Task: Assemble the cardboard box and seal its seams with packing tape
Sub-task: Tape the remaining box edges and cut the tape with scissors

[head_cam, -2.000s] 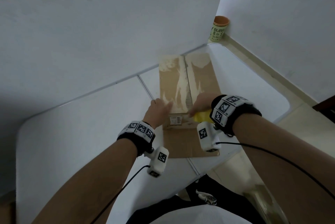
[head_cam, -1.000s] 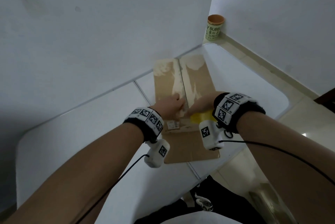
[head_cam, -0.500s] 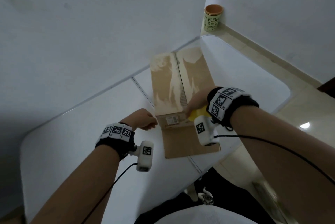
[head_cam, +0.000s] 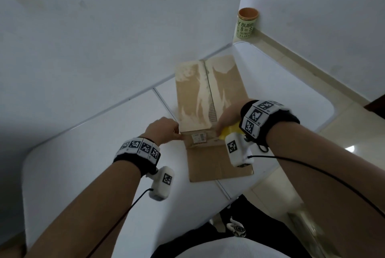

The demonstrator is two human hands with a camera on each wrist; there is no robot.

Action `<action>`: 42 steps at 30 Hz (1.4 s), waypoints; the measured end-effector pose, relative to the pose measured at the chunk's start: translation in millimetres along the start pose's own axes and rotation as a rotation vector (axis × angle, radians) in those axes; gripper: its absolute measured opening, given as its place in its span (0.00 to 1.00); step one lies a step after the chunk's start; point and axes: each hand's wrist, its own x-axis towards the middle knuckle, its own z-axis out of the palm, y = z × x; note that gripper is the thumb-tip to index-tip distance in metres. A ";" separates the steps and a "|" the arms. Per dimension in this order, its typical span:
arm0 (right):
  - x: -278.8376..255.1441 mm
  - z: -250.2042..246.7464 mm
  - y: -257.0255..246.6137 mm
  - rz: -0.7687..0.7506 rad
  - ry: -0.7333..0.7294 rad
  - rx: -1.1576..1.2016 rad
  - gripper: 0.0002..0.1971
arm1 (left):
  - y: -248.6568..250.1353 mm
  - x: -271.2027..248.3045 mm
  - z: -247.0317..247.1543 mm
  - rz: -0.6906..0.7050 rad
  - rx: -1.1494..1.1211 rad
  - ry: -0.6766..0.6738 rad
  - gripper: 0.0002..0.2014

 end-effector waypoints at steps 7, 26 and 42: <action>-1.5 -2.3 0.5 0.004 0.007 -0.013 0.30 | 13.8 0.0 3.1 0.008 -0.010 -0.021 0.14; 9.7 -2.8 39.1 0.065 -0.086 0.001 0.38 | 105.8 36.3 -37.6 0.315 0.212 -0.022 0.25; 9.2 7.0 114.1 0.107 0.372 -0.066 0.25 | 121.8 34.2 -44.6 0.233 0.338 -0.118 0.39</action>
